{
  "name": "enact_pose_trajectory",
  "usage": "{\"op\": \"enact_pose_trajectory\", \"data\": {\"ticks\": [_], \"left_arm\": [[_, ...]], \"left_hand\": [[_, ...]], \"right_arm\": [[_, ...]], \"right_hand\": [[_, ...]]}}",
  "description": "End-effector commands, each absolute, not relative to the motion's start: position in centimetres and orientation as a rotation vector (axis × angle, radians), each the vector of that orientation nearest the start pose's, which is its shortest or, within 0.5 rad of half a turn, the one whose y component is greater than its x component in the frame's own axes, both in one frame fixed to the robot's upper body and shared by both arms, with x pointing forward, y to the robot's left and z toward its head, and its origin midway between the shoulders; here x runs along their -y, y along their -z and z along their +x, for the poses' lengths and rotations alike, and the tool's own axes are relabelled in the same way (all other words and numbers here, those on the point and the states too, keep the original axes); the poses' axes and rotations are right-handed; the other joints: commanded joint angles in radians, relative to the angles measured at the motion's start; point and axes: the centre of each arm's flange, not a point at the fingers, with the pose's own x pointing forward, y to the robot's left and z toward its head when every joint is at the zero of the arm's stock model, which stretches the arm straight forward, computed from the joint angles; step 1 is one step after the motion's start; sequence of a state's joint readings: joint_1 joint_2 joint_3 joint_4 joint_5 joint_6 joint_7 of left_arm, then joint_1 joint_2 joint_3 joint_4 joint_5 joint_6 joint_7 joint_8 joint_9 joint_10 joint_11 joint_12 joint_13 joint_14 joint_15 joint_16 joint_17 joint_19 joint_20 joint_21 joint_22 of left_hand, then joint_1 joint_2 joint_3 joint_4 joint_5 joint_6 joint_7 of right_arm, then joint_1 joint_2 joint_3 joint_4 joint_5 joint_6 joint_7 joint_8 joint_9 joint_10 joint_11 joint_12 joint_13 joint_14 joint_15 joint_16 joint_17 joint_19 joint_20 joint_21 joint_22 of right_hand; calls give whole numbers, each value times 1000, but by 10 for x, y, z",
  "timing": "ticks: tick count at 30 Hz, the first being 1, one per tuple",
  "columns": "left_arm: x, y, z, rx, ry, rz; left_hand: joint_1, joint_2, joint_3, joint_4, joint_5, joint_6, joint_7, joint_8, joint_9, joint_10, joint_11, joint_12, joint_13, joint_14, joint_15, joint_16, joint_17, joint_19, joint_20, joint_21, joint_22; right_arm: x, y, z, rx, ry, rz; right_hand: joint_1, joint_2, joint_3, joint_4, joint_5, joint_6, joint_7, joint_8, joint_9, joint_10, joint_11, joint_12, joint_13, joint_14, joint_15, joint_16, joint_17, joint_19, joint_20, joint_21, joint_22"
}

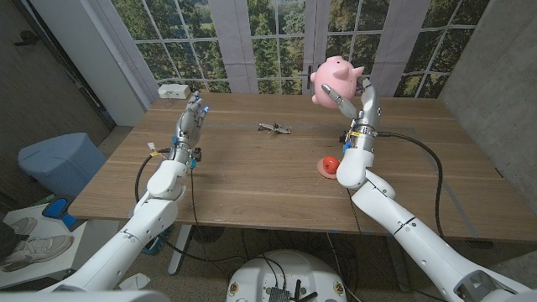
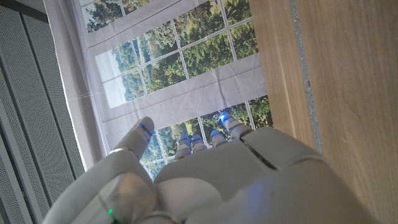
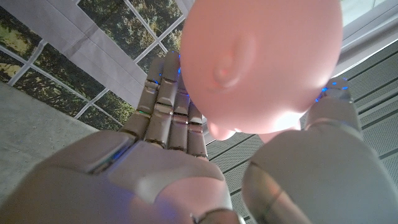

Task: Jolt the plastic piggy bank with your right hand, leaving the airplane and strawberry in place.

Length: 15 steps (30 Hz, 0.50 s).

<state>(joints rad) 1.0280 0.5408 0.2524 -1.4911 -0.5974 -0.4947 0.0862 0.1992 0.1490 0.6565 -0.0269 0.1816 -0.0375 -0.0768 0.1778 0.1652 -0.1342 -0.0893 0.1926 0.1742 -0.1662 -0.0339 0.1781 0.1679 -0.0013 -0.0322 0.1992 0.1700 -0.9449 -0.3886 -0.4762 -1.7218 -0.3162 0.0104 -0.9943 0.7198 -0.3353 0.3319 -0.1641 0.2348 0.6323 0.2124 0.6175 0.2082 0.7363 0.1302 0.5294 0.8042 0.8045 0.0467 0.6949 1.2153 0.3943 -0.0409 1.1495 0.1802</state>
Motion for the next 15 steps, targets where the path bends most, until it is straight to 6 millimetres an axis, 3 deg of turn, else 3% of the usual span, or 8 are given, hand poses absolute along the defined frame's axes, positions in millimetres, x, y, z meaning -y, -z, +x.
{"op": "enact_pose_trajectory", "data": {"ticks": [1, 15], "left_arm": [[-317, 17, 585, 831, 95, -74], [-315, 17, 584, 827, 97, -68]], "left_hand": [[10, 41, -2, 1, 1, -1, -6, 1, 5, -1, 1, -2, 2, -6, -82, 0, 2, 7, -89, -3, 5], [12, 40, -4, 0, 1, 2, -7, 2, 5, 2, 1, -1, 2, -2, -82, 1, 2, 10, -90, -2, 5]], "right_arm": [[201, -20, 540, 1056, 639, -309], [203, -30, 541, 986, 418, -518]], "right_hand": [[417, 417, 36, 23, 3, 326, -293, 5, 87, 320, -317, -1, 61, 139, -271, -4, 1, -2, -85, 5, 1], [416, 415, 35, 22, 4, 327, -303, 2, 87, 315, -317, -2, 73, 139, -272, -9, 2, -8, -94, 6, 1]]}}
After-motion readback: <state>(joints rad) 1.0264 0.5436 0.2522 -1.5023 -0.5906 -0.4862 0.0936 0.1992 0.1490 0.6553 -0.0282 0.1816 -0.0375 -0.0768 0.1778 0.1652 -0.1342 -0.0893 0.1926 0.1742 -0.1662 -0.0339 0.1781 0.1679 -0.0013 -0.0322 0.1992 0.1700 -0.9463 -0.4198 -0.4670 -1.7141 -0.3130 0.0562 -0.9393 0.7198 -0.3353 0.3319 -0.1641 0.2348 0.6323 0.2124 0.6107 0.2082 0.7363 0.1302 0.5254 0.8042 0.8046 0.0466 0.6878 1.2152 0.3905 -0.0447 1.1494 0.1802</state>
